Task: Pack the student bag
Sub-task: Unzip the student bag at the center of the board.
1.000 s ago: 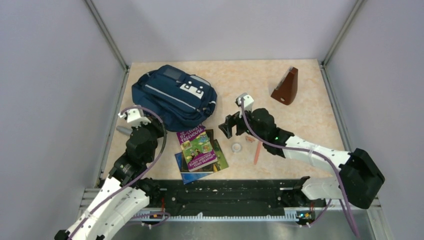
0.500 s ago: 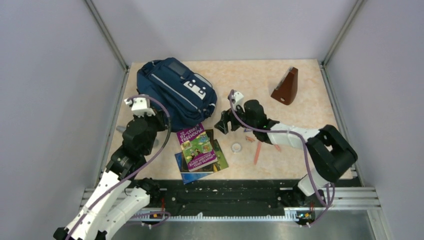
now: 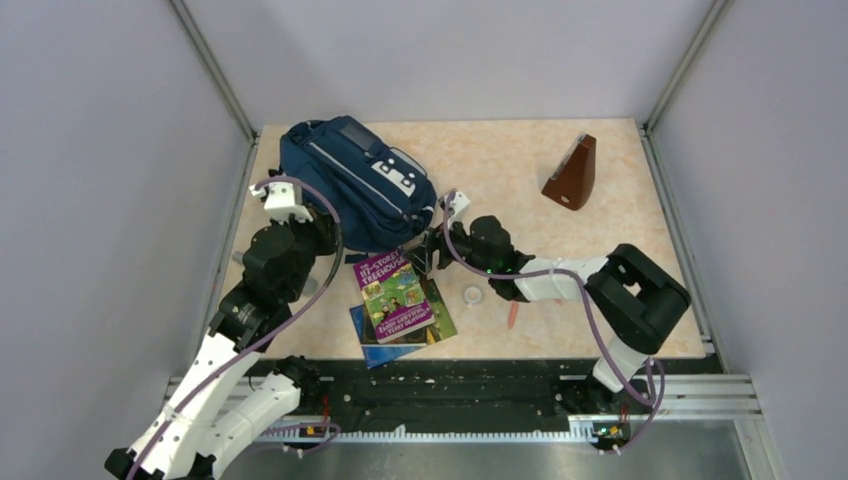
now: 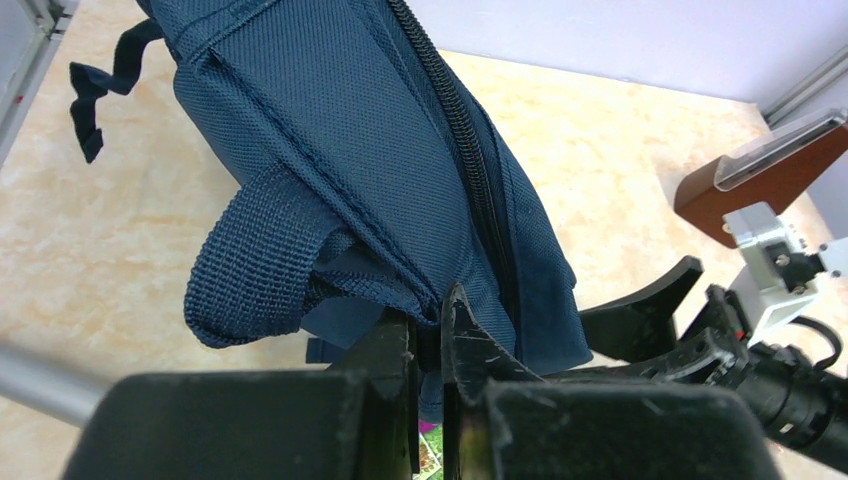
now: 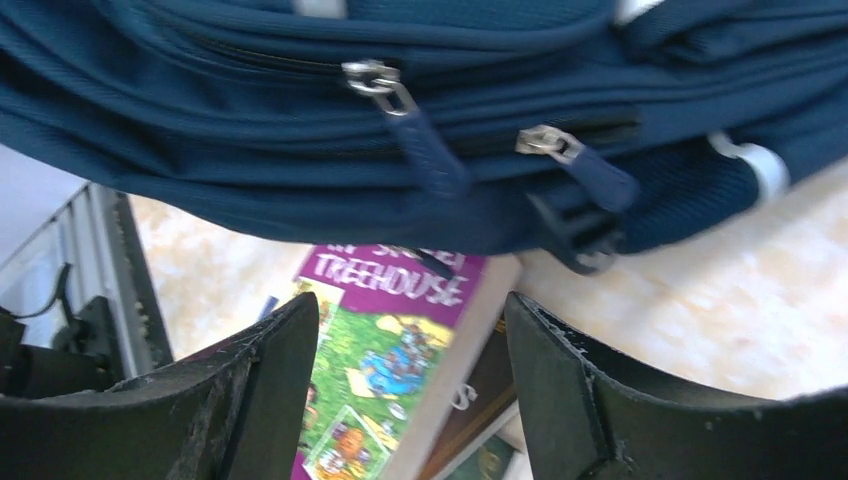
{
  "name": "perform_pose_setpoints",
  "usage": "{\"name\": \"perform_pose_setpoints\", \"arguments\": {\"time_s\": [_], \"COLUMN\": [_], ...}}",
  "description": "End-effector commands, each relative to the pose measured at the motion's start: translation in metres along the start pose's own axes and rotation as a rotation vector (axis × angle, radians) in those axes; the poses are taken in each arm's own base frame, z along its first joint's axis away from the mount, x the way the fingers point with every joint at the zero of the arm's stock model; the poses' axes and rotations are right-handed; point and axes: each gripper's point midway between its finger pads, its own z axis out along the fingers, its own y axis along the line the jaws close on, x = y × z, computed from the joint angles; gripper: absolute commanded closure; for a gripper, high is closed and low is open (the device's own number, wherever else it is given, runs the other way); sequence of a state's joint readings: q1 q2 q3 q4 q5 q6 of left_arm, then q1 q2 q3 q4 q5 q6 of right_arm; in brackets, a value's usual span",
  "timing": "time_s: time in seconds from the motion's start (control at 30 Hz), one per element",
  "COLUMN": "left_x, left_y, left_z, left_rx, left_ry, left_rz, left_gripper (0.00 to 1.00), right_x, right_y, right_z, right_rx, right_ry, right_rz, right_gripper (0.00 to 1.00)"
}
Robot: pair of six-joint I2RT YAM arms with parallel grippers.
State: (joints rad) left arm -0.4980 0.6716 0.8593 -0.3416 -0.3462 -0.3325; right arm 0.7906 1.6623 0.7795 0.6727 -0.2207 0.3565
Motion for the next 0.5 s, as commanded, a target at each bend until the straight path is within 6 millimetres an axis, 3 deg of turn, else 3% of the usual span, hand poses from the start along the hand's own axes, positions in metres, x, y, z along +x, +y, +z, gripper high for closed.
{"name": "perform_pose_setpoints", "arguments": {"time_s": [0.0, 0.47], "left_x": [-0.053, -0.049], "left_y": [-0.025, -0.030], "left_z": [-0.010, -0.004], "left_rx": [0.106, 0.124], "left_ry": [-0.148, -0.126], "left_rz": [-0.064, -0.099], "left_gripper": [1.00, 1.00], "right_x": [-0.025, -0.004], "right_y": [0.019, 0.008], "right_z": [0.013, 0.027], "right_rx": [-0.034, 0.000], "right_ry": [-0.146, -0.152], "right_rz": [0.039, 0.078], "right_gripper": [0.35, 0.43]}}
